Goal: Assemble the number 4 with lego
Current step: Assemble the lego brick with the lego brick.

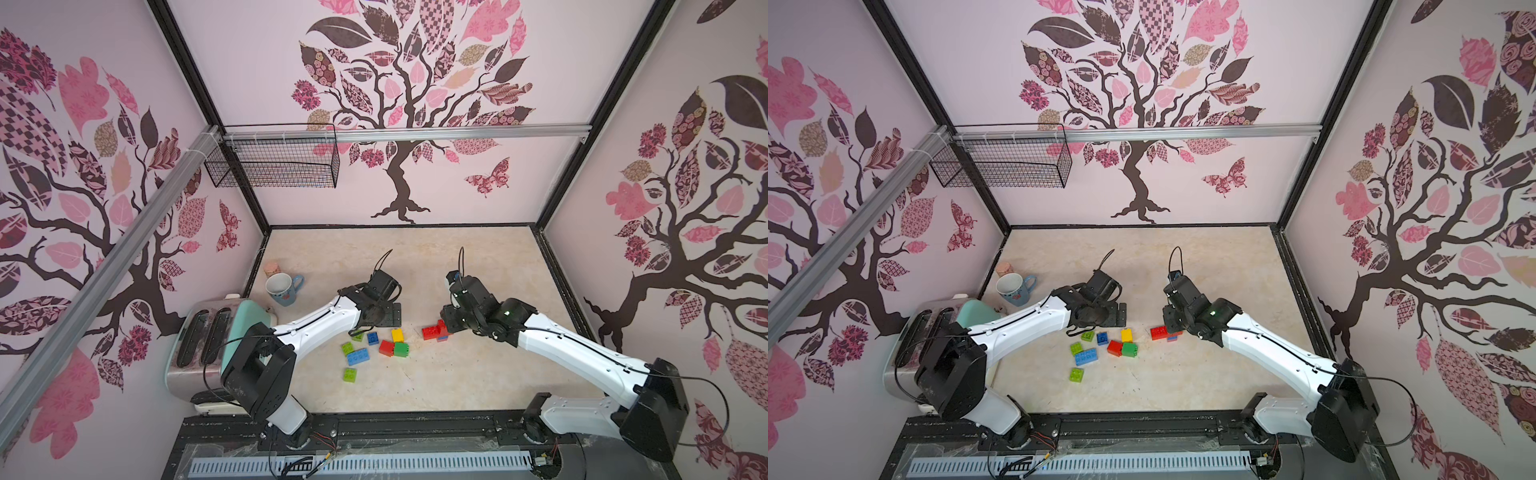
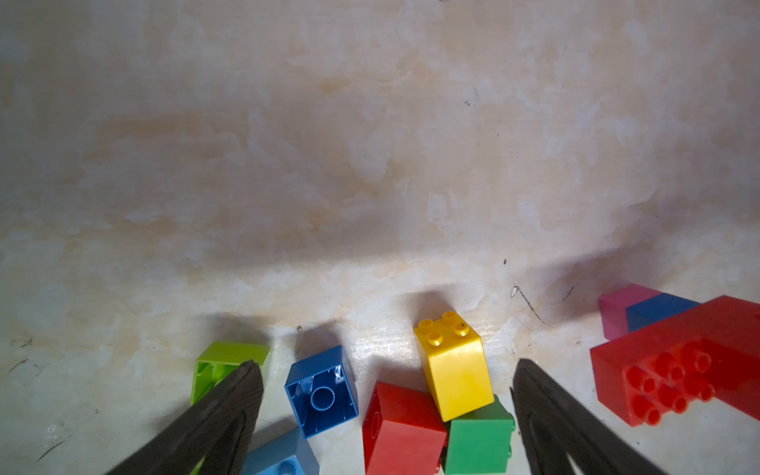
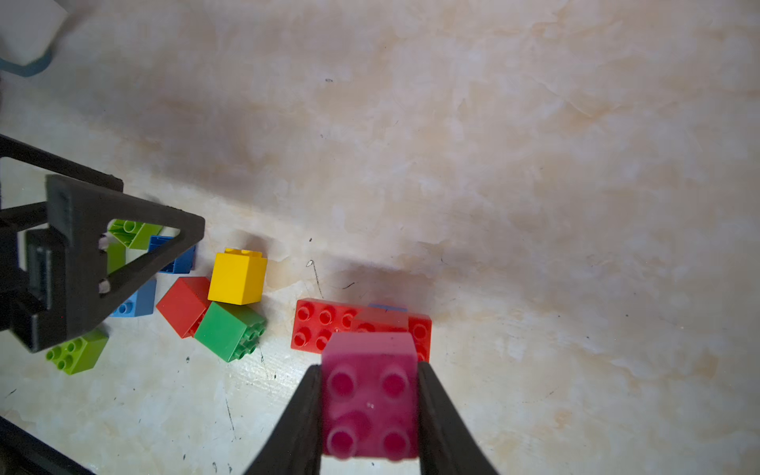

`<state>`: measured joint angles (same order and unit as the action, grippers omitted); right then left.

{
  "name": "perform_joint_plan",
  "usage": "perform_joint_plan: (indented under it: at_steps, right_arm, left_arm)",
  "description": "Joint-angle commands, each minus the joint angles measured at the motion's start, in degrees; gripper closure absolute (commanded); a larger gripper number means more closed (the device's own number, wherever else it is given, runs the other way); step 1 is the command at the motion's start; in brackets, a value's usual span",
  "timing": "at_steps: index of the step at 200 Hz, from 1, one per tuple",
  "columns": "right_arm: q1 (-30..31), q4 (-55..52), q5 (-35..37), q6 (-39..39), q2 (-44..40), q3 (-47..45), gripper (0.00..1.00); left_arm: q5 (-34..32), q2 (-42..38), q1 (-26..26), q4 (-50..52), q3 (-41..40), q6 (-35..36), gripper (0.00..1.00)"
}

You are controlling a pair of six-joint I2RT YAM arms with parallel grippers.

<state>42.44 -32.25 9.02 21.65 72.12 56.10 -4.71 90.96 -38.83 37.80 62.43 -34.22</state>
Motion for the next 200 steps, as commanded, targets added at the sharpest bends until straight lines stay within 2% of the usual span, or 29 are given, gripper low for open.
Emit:
perform_joint_plan:
  at_steps: [1,67,127,200]
  right_arm:
    - [0.15,-5.14,0.39,2.45,1.53,2.82,1.00]
    - [0.16,-5.39,-0.01,4.45,5.46,4.62,1.00]
    - [0.16,-4.24,-0.83,5.22,8.51,2.19,1.00]
    - [0.20,-8.77,-1.06,5.16,10.78,-1.37,1.00]
  left_arm:
    - [3.14,1.55,-0.07,-0.27,2.88,1.14,0.02]
    - [4.63,2.95,-0.32,-0.14,3.15,1.10,0.02]
    - [4.50,2.99,-0.28,0.37,1.65,0.98,0.02]
    - [4.18,3.44,-0.29,0.42,0.87,0.99,0.02]
